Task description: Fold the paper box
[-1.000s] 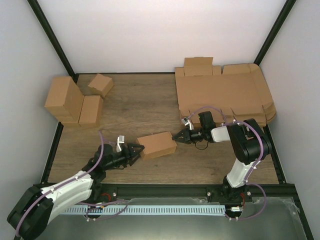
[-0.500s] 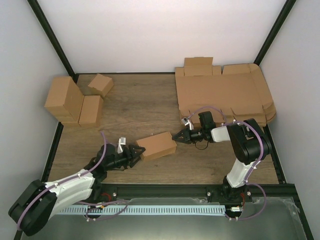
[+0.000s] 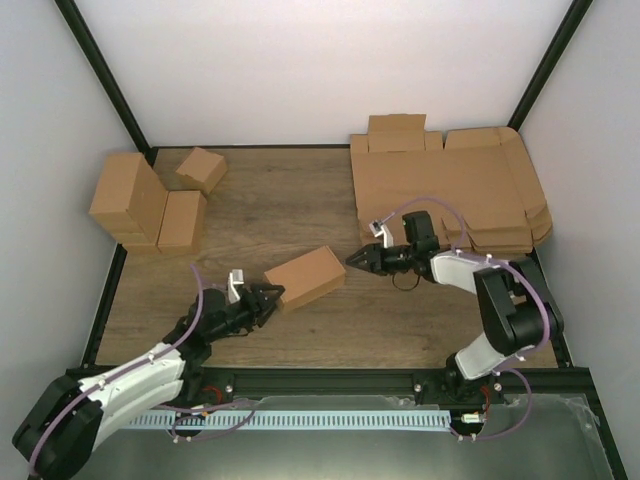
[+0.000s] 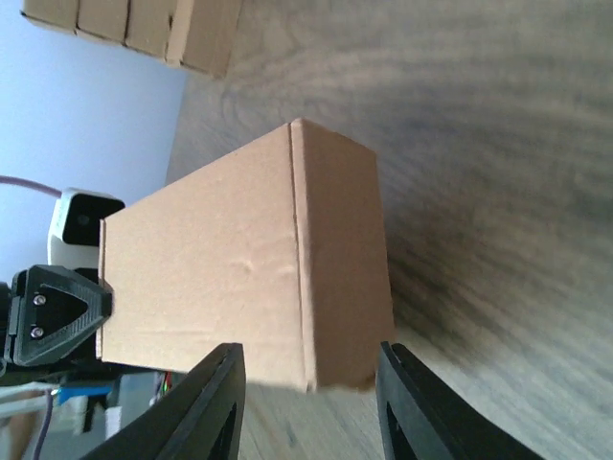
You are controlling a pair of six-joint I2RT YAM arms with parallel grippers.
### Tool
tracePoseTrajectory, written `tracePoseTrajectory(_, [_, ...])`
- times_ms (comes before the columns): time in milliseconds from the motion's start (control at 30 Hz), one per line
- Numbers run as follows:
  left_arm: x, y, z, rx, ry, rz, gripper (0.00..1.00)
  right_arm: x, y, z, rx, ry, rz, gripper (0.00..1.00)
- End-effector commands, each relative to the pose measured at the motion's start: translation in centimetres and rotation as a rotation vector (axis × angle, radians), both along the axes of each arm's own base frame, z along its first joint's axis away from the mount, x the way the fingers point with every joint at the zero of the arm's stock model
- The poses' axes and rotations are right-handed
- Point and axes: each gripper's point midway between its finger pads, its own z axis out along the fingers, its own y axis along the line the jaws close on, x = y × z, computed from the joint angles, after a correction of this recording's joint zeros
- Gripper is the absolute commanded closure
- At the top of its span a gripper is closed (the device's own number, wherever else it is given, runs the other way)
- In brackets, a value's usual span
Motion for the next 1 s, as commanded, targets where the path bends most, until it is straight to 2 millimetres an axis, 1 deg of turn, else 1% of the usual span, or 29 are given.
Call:
tracePoseTrajectory(0, [3.0, 1.9, 3.6, -0.034, -0.112, 0.176, 0.54, 3.0, -0.6, 5.2, -0.027, -0.147, -0.098, 0.60])
tracePoseTrajectory(67, [4.2, 3.7, 4.2, -0.013, -0.138, 0.271, 0.56, 3.4, -0.9, 7.0, -0.033, -0.192, -0.129, 0.59])
tracePoseTrajectory(167, [5.7, 7.0, 4.7, 0.016, -0.163, 0.434, 0.57, 3.8, -1.4, 9.4, -0.037, -0.258, -0.170, 0.59])
tracePoseTrajectory(200, [6.1, 8.2, 4.8, 0.026, -0.167, 0.496, 0.56, 3.8, -1.5, 10.0, -0.038, -0.276, -0.180, 0.59])
tracePoseTrajectory(300, [6.6, 11.7, 5.6, 0.019, -0.203, 0.666, 0.56, 3.4, -1.9, 10.9, -0.041, -0.301, -0.193, 0.59])
tracePoseTrajectory(400, [6.6, 14.8, 6.4, -0.005, -0.243, 0.806, 0.57, 2.8, -2.1, 10.8, -0.045, -0.302, -0.185, 0.59])
tracePoseTrajectory(467, [6.6, 16.3, 7.0, -0.013, -0.271, 0.868, 0.57, 2.4, -2.1, 10.6, -0.048, -0.296, -0.178, 0.59])
tracePoseTrajectory(600, [6.9, 19.1, 7.0, 0.014, -0.296, 0.962, 0.57, 1.8, -2.1, 10.3, -0.037, -0.287, -0.166, 0.60])
tracePoseTrajectory(767, [7.3, 21.6, 6.9, 0.045, -0.324, 1.043, 0.56, 1.4, -2.0, 10.4, -0.024, -0.285, -0.157, 0.60])
tracePoseTrajectory(867, [7.5, 22.7, 7.1, 0.065, -0.332, 1.069, 0.55, 1.0, -2.1, 10.4, -0.021, -0.291, -0.158, 0.60])
tracePoseTrajectory(967, [7.9, 23.4, 6.8, 0.059, -0.330, 1.073, 0.55, 0.6, -2.0, 10.2, -0.016, -0.285, -0.142, 0.60])
